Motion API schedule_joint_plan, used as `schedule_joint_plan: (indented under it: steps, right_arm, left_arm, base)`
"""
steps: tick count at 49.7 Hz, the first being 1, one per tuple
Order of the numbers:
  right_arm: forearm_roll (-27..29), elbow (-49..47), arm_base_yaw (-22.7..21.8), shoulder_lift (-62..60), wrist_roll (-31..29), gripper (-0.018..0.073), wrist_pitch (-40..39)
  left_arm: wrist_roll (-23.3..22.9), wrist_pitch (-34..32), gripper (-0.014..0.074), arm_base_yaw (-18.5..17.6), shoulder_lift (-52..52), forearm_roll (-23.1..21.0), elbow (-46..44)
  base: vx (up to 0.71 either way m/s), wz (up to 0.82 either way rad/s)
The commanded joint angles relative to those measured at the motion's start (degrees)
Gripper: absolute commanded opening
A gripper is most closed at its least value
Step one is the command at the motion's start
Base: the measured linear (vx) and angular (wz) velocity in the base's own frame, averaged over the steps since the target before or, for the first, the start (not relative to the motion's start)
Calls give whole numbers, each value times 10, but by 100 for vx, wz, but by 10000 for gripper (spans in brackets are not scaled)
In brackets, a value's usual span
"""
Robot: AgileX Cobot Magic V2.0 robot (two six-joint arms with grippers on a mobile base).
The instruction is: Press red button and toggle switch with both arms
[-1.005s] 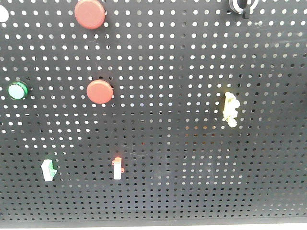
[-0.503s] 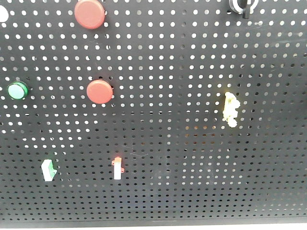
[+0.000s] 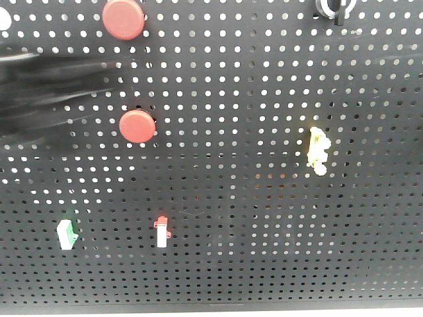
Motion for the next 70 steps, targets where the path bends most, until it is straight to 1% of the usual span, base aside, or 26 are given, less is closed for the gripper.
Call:
schedule_joint_plan:
  steps: [1,7,13,17,22,35,38,49,55,61,66,70]
  right_arm:
    - [-2,-15,0,3,-8,-3,-47]
    - [-2,-15,0,3,-8,-3,-47]
    - [-4,-15,0,3,-8,-3,-47]
    - [-4,-15,0,3,-8,-3,-47]
    - [-5,-15,0,3,-8,-3,-46]
    - [-7,-15,0,3,-8,-3,-46]
    - [-7,-15,0,3,-8,-3,-44]
    - [-7,-15,0,3,-8,-3,-33]
    - [-7,-15,0,3,-8,-3,-26]
    - [-9,-15,0,3,-11,-3,-19]
    - [-9,-15,0,3,-25,-3,-10]
    - [-2,-15,0,3,-55,-3,8]
  left_arm:
    - [1,-45,1,-5,10,-9,-49]
    - [3,-48,1,-5,22,5,-68]
    - [3,-64,1,-5,26,8,-71]
    - [1,-77,1,-5,26,21,-71]
    - [1,-90,1,-2,26,21,-71]
    - [-3,-92,1,30,43,20,-71]
    - [-3,-102,1,36,50,21,-71]
    - [-3,-118,1,49,77,20,-79]
    - [-6,-95,1,51,75,20,-90]
    - [-10,-64,1,51,46,14,-91]
    - [-30,-7,1,51,14,15,-91]
    - [-37,41,1,51,-10,17,-77]
  base:
    - [0,0]
    - [0,0]
    - [0,0]
    - [0,0]
    - [0,0]
    - [0,0]
    - [0,0]
    - [0,0]
    - [0,0]
    - [0,0]
    - [0,0]
    - [0,0]
